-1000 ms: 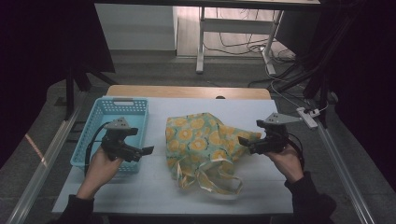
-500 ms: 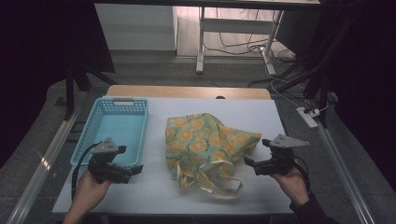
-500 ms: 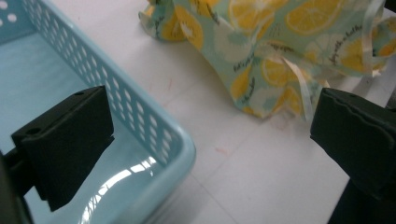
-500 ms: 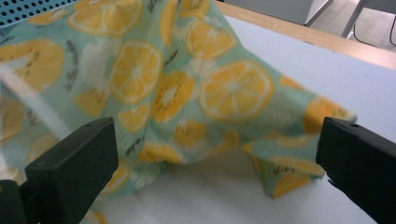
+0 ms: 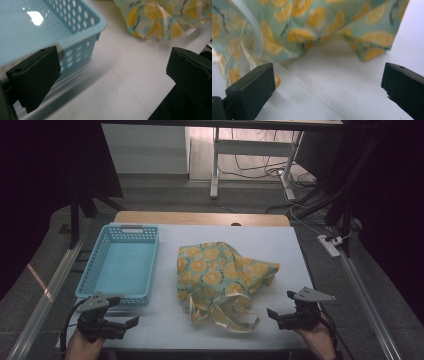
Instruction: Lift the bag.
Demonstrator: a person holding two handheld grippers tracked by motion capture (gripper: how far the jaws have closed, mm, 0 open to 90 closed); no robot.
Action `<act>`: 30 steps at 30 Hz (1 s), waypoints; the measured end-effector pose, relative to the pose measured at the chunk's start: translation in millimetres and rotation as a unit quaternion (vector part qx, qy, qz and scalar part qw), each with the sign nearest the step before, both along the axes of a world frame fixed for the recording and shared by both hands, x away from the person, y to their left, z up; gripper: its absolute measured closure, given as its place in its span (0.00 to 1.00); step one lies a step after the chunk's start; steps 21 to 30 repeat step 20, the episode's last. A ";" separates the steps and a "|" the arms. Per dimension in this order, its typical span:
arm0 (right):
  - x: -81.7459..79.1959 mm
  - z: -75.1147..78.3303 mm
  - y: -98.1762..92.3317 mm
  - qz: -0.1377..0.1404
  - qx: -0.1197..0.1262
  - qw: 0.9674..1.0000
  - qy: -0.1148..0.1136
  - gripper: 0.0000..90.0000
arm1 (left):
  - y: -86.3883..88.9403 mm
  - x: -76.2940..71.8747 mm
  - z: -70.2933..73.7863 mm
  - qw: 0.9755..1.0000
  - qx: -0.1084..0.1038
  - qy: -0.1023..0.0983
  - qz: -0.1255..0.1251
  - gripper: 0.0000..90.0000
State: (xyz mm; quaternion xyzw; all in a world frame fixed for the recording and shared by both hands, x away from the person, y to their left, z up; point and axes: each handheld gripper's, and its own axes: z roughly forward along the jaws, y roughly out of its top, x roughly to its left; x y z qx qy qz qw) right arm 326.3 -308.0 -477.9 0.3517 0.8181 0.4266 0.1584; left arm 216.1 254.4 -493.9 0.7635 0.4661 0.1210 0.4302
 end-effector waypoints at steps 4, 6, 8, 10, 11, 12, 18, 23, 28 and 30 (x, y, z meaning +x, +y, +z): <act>-8.5 -7.6 -5.8 -0.006 -0.002 1.000 0.006 0.00 | 8.2 -11.4 -8.8 1.000 0.000 0.002 0.015 0.00; -12.5 -11.6 -8.7 -0.010 -0.004 1.000 0.011 0.00 | 12.0 -15.6 -13.6 1.000 0.003 0.007 0.026 0.00; -16.1 -15.3 -11.4 -0.013 -0.007 1.000 0.017 0.00 | 15.1 -17.8 -18.9 0.999 0.005 0.015 0.031 0.00; -19.1 -18.9 -13.4 -0.016 -0.011 1.000 0.024 0.00 | 16.3 -19.1 -23.5 0.999 0.016 0.024 0.034 0.00; -20.4 -20.4 -14.3 -0.017 -0.014 0.999 0.028 0.00 | 16.3 -19.6 -25.6 0.999 0.024 0.029 0.036 0.00; -21.3 -22.0 -15.1 -0.017 -0.018 0.999 0.033 0.00 | 16.1 -19.9 -26.2 0.998 0.029 0.032 0.038 0.00; -23.1 -21.7 -16.6 -0.027 -0.020 0.999 0.038 0.00 | 15.6 -21.6 -26.7 0.997 0.040 0.042 0.050 0.00; -22.6 -22.4 -16.4 -0.028 -0.023 0.999 0.040 0.00 | 15.2 -20.8 -26.5 0.997 0.040 0.043 0.048 0.00; -22.6 -22.4 -16.4 -0.028 -0.023 0.999 0.040 0.00 | 15.2 -20.8 -26.5 0.997 0.040 0.043 0.048 0.00; -22.6 -22.4 -16.4 -0.028 -0.023 0.999 0.040 0.00 | 15.2 -20.8 -26.5 0.997 0.040 0.043 0.048 0.00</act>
